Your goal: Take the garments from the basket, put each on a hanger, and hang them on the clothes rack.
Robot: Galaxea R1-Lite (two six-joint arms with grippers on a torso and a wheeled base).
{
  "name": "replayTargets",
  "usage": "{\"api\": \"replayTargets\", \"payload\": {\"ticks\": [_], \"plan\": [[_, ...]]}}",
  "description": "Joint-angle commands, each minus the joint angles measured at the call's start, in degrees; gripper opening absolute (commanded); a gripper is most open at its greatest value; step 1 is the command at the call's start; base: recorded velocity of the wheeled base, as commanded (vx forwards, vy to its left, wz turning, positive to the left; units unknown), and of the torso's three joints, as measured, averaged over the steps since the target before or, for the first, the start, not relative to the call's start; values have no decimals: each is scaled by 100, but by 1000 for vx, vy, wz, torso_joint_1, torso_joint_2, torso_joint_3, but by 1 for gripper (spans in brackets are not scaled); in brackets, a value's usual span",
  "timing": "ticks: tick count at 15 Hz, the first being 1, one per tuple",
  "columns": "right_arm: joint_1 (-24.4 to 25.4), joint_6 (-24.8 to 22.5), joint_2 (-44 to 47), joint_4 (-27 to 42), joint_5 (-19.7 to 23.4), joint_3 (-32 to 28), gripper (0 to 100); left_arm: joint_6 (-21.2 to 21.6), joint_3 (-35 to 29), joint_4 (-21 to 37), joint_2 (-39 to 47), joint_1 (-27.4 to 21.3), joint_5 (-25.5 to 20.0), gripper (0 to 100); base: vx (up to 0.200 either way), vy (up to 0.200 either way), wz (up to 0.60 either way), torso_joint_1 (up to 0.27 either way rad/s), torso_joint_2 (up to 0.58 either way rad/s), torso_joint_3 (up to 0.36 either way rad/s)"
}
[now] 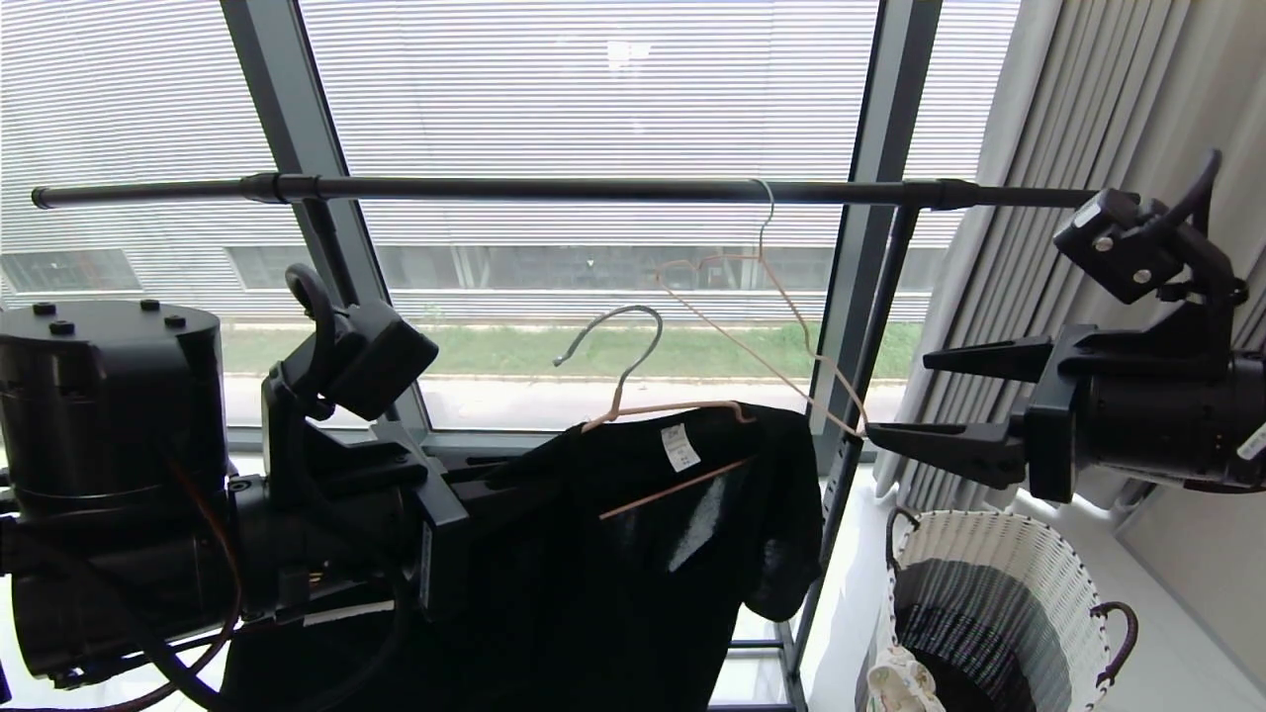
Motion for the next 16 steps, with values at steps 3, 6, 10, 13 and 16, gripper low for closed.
{"api": "replayTargets", "payload": {"ticks": [3, 6, 10, 13, 16], "plan": [[-25, -608, -67, 625, 388, -257, 100, -5, -93, -6, 36, -519, -3, 0, 0, 0, 0, 0, 0, 0], [-25, -1487, -6, 1873, 880, -995, 100, 3, -163, -6, 177, -1214, -3, 0, 0, 0, 0, 0, 0, 0], [28, -2831, 73, 3253, 1372, -1356, 100, 21, -268, -6, 229, -1653, 6, 0, 0, 0, 0, 0, 0, 0], [380, -3244, 346, 3447, 1469, -1321, 100, 30, -339, -6, 229, -1855, 32, 0, 0, 0, 0, 0, 0, 0], [591, -3244, 654, 3429, 1451, -1347, 100, 30, -374, -6, 221, -1899, 41, 0, 0, 0, 0, 0, 0, 0]]}}
